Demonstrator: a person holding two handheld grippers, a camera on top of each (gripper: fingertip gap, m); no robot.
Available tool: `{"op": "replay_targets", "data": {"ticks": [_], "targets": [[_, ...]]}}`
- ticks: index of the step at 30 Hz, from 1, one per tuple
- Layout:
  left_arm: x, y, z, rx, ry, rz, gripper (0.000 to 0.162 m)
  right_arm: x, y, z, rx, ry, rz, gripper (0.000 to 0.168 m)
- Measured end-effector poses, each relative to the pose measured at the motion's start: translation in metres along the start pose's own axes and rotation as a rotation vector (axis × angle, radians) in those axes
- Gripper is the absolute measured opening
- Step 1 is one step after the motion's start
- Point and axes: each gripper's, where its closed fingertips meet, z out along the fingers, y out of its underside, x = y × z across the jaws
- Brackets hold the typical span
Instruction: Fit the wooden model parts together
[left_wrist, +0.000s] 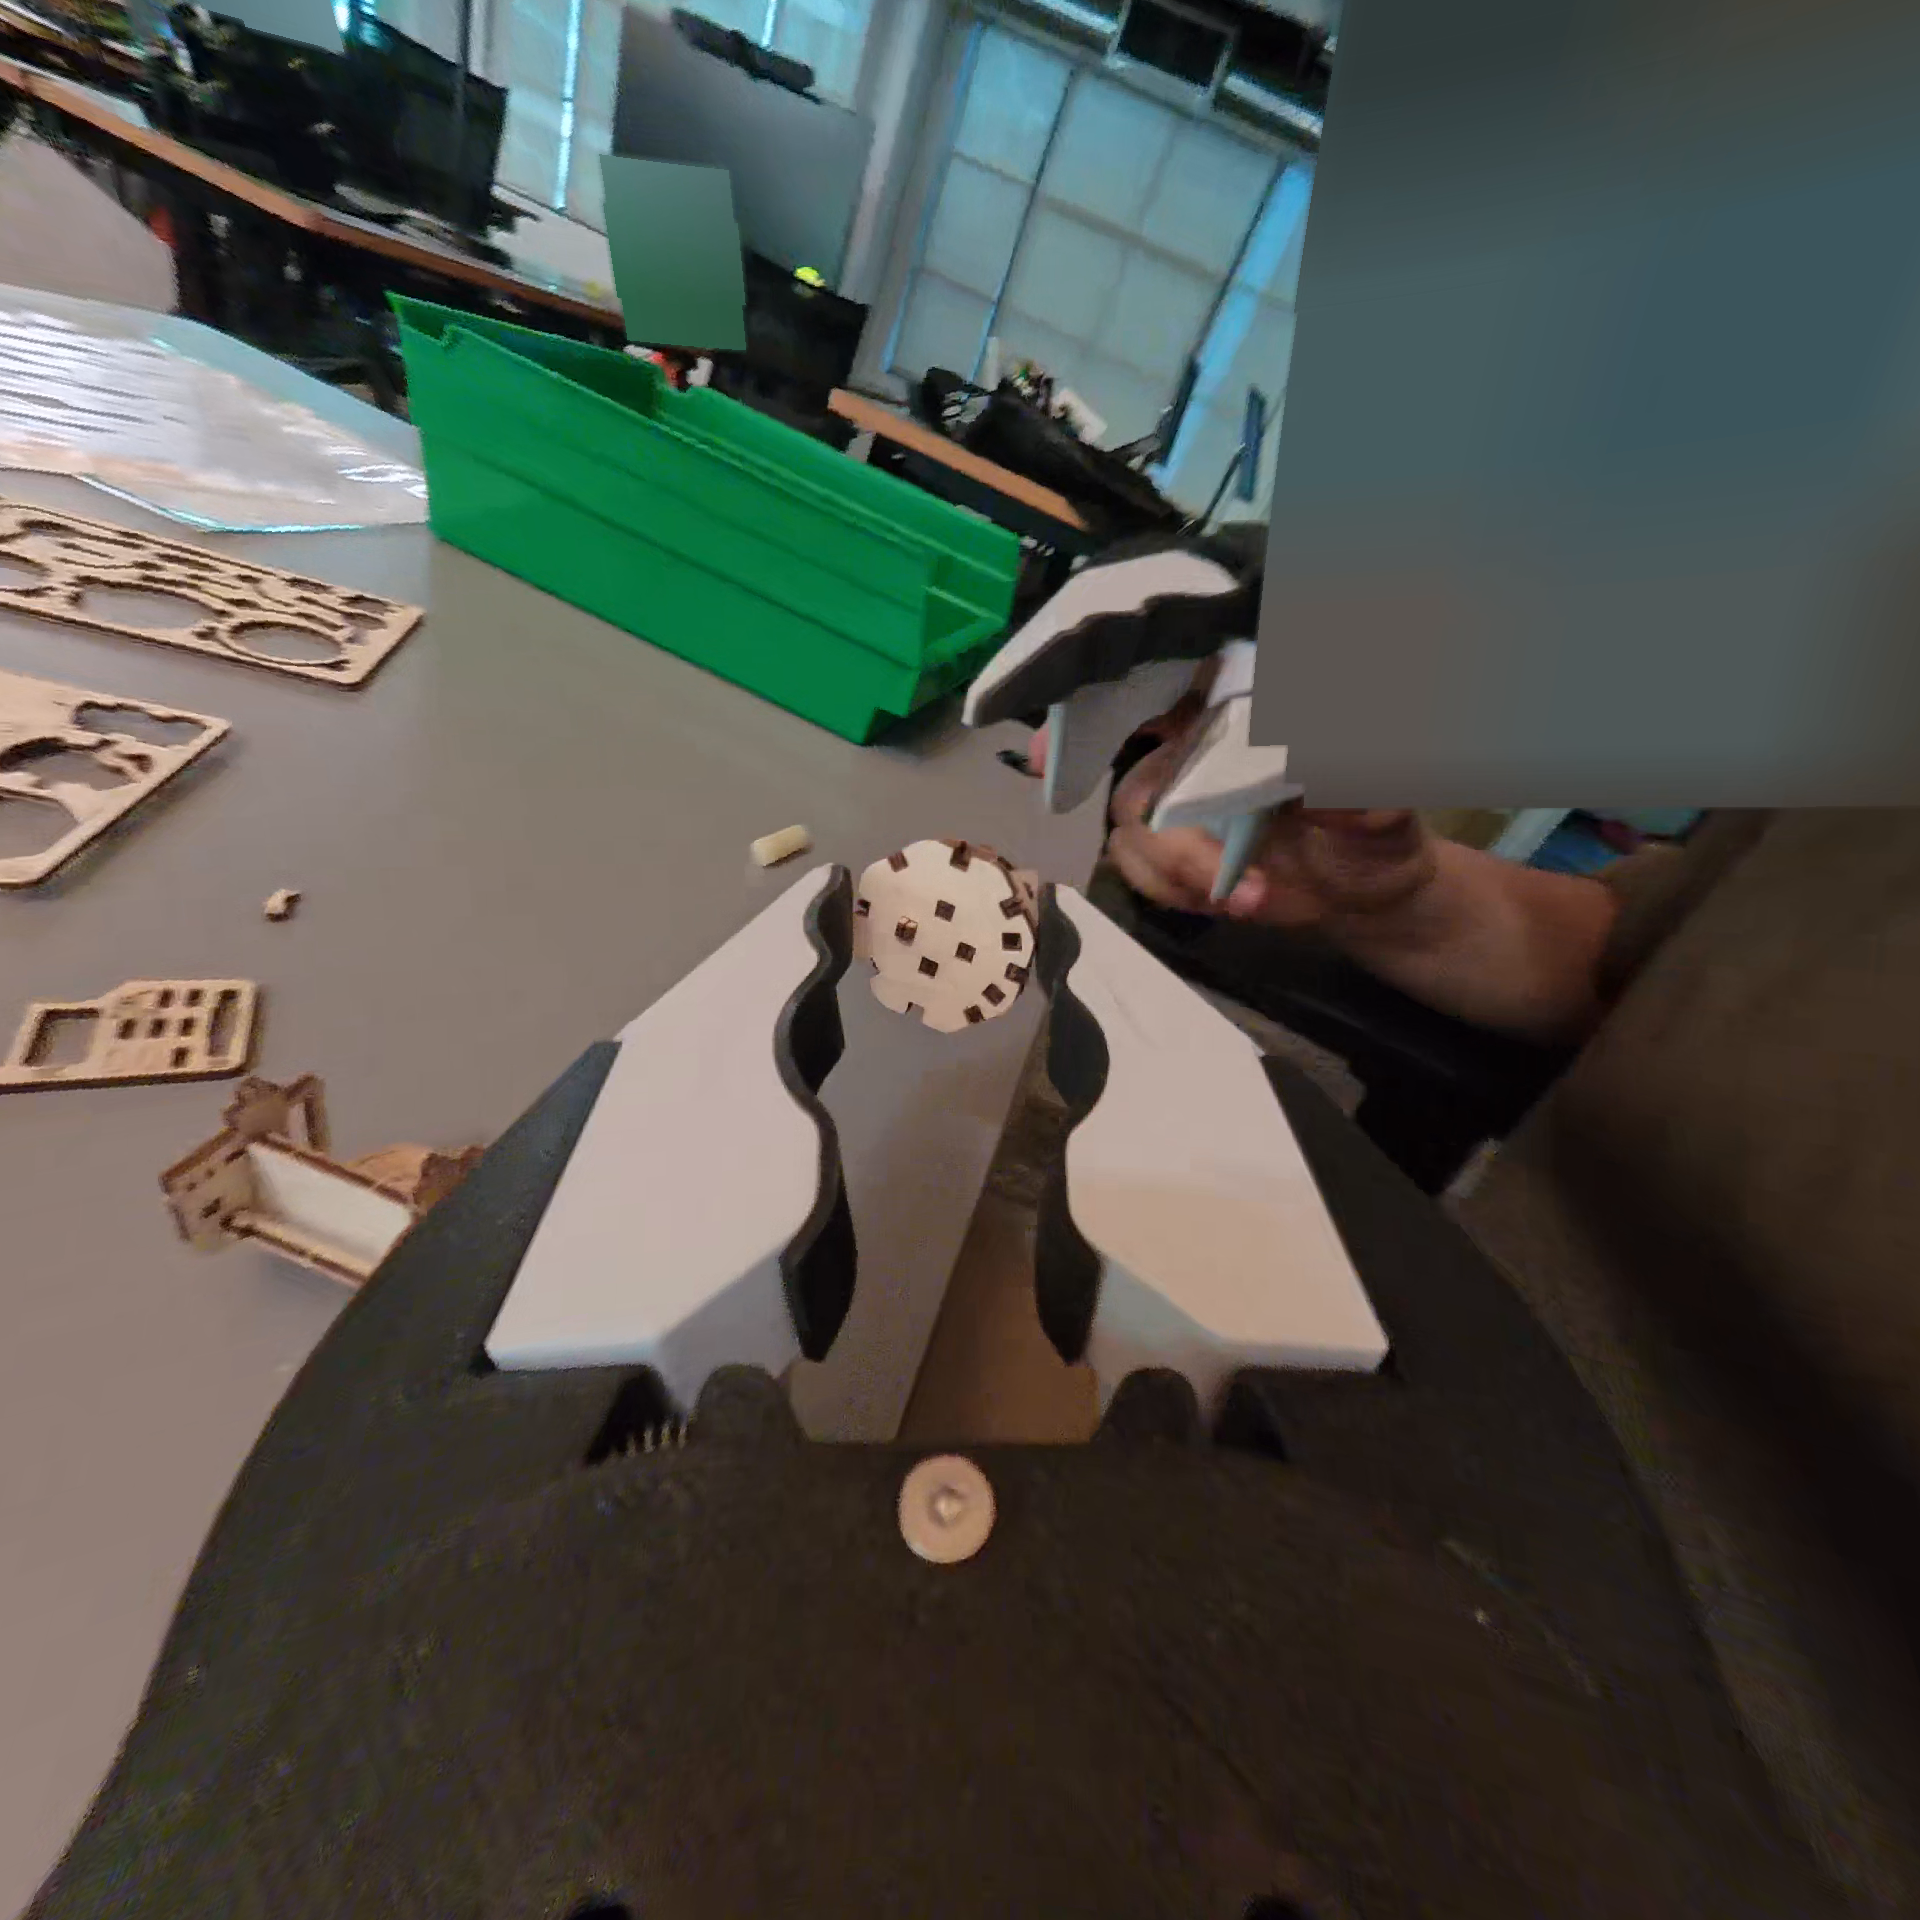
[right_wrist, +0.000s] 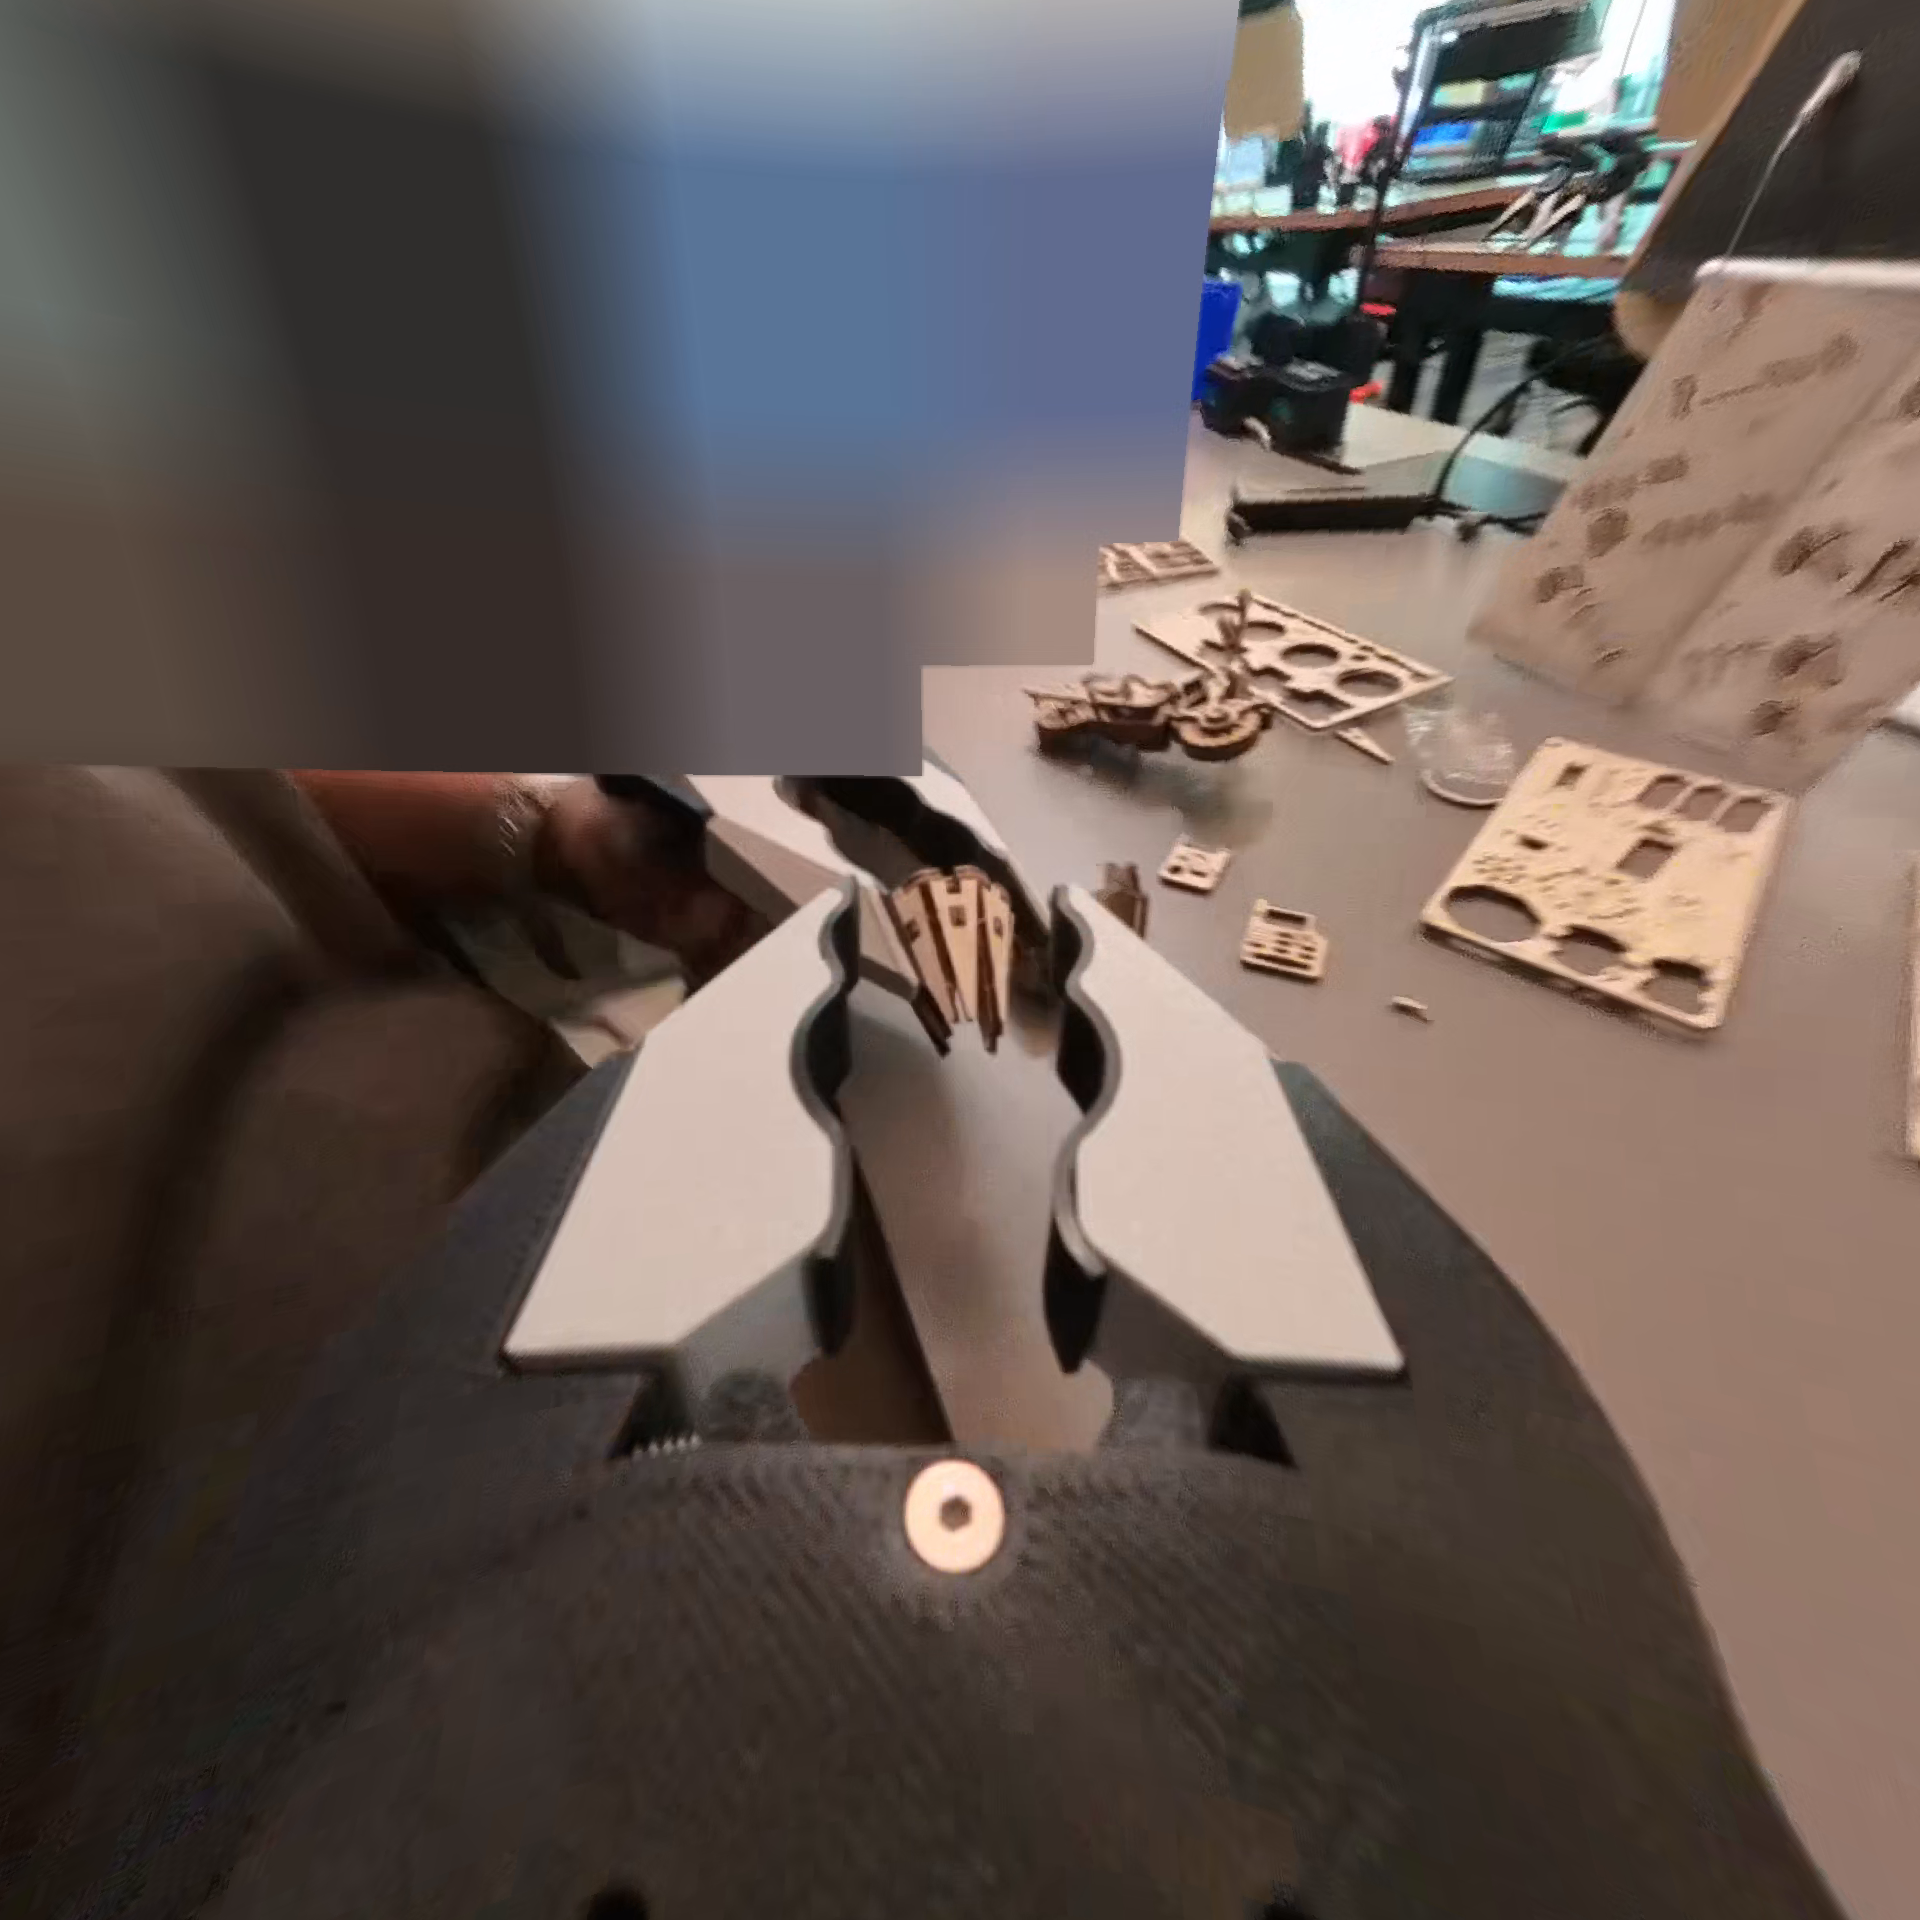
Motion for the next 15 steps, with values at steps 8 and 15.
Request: {"op": "replay_targets", "data": {"ticks": [8,15], "targets": [[-0.008,0.017,0.003,-0.134,-0.106,0.159,0.032,-0.013,0.035,0.015,-0.23,0.053,-0.334,0.031],[-0.014,0.036,0.002,-0.288,-0.161,0.295,0.032,-0.011,0.058,0.019,-0.374,0.087,-0.505,0.03]]}}
